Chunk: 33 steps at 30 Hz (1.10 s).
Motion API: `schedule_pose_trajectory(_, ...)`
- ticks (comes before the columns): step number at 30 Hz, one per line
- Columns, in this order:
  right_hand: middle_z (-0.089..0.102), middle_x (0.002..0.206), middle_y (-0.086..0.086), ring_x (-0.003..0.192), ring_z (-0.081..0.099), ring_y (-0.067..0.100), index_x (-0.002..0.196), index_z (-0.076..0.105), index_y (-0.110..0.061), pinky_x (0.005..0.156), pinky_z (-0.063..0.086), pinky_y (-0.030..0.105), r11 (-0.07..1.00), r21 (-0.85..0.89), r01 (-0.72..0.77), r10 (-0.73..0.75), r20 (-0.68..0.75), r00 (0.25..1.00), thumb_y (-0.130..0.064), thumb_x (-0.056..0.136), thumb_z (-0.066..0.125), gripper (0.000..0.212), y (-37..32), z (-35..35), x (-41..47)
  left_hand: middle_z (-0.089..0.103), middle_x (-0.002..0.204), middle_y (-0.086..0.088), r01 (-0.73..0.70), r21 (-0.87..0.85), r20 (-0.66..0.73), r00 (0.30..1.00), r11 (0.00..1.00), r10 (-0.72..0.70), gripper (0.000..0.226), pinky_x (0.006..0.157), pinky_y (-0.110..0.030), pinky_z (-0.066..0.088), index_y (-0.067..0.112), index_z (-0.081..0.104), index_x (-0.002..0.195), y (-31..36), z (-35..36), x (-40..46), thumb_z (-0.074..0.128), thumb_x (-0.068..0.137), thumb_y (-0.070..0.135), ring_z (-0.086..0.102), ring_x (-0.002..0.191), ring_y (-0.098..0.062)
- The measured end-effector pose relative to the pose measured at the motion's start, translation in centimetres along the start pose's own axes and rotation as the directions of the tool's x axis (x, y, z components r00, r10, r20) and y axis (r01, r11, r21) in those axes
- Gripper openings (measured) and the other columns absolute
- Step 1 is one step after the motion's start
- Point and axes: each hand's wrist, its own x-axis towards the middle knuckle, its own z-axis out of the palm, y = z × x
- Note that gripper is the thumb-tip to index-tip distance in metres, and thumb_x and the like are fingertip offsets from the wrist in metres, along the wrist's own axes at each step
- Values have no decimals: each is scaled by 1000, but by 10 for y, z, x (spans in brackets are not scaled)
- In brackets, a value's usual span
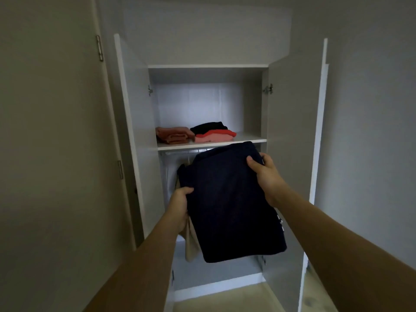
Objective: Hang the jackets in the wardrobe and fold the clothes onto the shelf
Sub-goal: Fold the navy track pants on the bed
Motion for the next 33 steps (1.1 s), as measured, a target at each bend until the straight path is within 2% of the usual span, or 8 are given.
schedule_pose_trajectory(3, 63, 114, 4, 95, 67, 21, 116, 50, -24, 65, 58, 32, 999, 40, 22, -21, -26, 999, -34, 95, 59, 25, 7, 10, 88, 68, 111, -5, -17, 28, 25, 1000, 999, 17, 36, 65, -32, 48, 20, 58, 121, 15, 18, 99, 53, 86, 26, 64, 98, -26)
schedule_pose_trajectory(7, 64, 113, 2, 96, 68, 21, 120, 49, -25, 68, 60, 34, 996, 83, 42, -38, -44, 998, -35, 95, 60, 29, 14, 16, 199, 72, 102, -1, -2, 69, 52, 999, 998, -1, 30, 64, -33, 56, 26, 63, 115, 27, 49, 222, 59, 86, 30, 67, 95, -26)
schedule_pose_trajectory(10, 63, 113, 3, 96, 67, 22, 119, 49, -25, 69, 60, 37, 990, 129, 54, -45, -74, 996, -35, 96, 58, 27, 31, 19, 281, 66, 118, -12, -33, 130, 9, 999, 991, 33, 40, 88, -48, 54, 14, 59, 130, 42, 73, 317, 58, 92, 27, 64, 103, -34)
schedule_pose_trajectory(17, 56, 120, 5, 104, 61, 26, 133, 38, -25, 86, 54, 48, 963, 270, -26, 43, -56, 998, -34, 97, 54, 41, 59, 28, 467, 62, 121, -13, -331, 364, -86, 919, 871, 385, 38, 85, -39, 52, 5, 53, 133, 115, 113, 509, 52, 100, 24, 61, 99, -28)
schedule_pose_trajectory(24, 69, 112, 14, 94, 66, 30, 119, 60, -8, 77, 57, 44, 952, 293, -87, 75, 51, 996, -24, 90, 49, 35, 38, 59, 623, 61, 100, -5, -482, 754, 59, 727, 446, 684, 31, 73, -32, 45, 11, 58, 109, 241, 140, 655, 48, 100, 39, 58, 82, -19)
schedule_pose_trajectory(26, 68, 100, 11, 84, 64, 25, 113, 60, -7, 64, 57, 37, 951, 287, -117, 98, 80, 992, -18, 89, 49, 28, 36, 67, 658, 60, 98, -6, -453, 836, 152, 734, 309, 662, 33, 73, -32, 44, 9, 59, 109, 274, 150, 695, 48, 100, 38, 58, 84, -21)
schedule_pose_trajectory(30, 61, 94, 9, 89, 62, 27, 96, 56, -12, 69, 57, 45, 965, 204, -168, 162, 48, 986, -13, 88, 50, 10, 43, 69, 724, 60, 106, -9, -442, 885, 300, 782, 148, 546, 38, 83, -36, 49, 7, 58, 116, 305, 189, 785, 51, 98, 39, 59, 94, -26)
schedule_pose_trajectory(33, 64, 103, 12, 89, 63, 28, 114, 58, -12, 60, 56, 42, 976, 98, -197, 199, -6, 980, -15, 88, 49, 28, 62, 68, 771, 60, 111, -9, -393, 918, 373, 807, -55, 458, 38, 88, -37, 46, 10, 57, 118, 301, 219, 852, 47, 99, 42, 57, 95, -25)
